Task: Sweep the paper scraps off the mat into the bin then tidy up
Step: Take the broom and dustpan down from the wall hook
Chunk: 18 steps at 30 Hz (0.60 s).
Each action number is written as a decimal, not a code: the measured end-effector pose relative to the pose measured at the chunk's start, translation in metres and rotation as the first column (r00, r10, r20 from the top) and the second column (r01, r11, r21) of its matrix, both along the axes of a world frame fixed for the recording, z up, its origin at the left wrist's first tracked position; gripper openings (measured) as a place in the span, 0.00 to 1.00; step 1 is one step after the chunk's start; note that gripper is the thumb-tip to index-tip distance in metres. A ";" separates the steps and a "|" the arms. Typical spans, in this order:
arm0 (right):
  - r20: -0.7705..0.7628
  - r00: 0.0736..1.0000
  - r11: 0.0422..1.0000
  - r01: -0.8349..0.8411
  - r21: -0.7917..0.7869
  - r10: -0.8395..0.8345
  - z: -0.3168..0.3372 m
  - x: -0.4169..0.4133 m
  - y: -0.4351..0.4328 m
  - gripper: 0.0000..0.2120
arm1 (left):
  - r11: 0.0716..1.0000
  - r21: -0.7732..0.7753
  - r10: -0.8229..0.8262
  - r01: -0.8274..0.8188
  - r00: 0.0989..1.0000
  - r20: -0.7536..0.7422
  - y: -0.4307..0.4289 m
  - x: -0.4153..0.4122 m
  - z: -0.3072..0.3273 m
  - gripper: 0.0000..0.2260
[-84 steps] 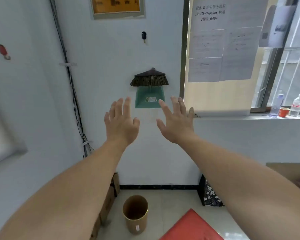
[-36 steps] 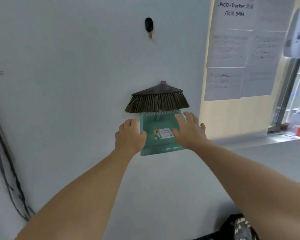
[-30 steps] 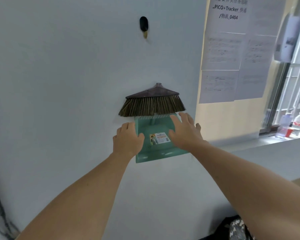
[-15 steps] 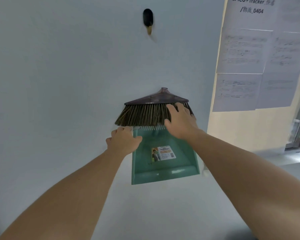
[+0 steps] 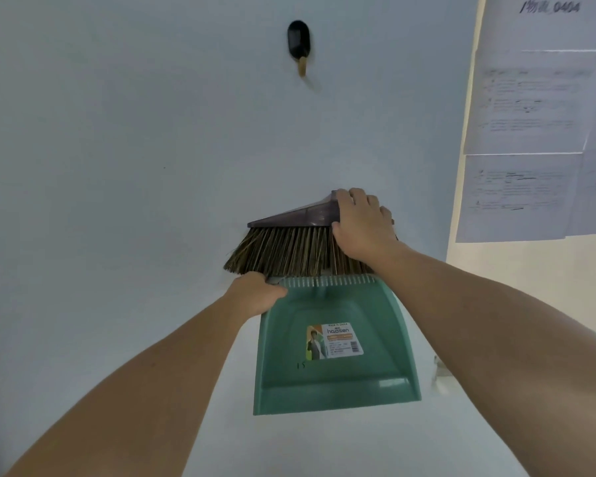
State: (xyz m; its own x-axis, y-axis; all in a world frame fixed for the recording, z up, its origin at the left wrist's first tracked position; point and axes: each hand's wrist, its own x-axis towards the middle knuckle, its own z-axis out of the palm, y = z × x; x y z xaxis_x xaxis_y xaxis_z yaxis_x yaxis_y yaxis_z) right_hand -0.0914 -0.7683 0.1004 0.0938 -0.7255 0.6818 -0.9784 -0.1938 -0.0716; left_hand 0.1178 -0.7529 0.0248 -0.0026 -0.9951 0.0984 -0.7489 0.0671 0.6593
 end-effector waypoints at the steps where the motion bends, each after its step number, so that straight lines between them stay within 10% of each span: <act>1: -0.002 1.000 1.000 -0.022 0.007 0.022 0.000 0.000 -0.003 0.29 | 1.000 0.010 -0.009 0.010 1.000 -0.016 -0.002 0.001 0.001 0.13; 18: -0.074 0.997 0.999 -0.024 -0.046 0.021 0.026 0.004 -0.001 0.35 | 0.997 0.072 0.061 -0.026 0.841 -0.538 -0.010 -0.014 0.002 0.20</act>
State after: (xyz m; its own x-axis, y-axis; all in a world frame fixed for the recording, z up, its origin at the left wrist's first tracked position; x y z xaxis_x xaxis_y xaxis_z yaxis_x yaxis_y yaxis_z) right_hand -0.0872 -0.7695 0.1263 0.1608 -0.6902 0.7055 -0.9760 -0.2174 0.0097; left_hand 0.1033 -0.7629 0.0272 0.0769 -0.9970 0.0119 -0.2752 -0.0097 0.9613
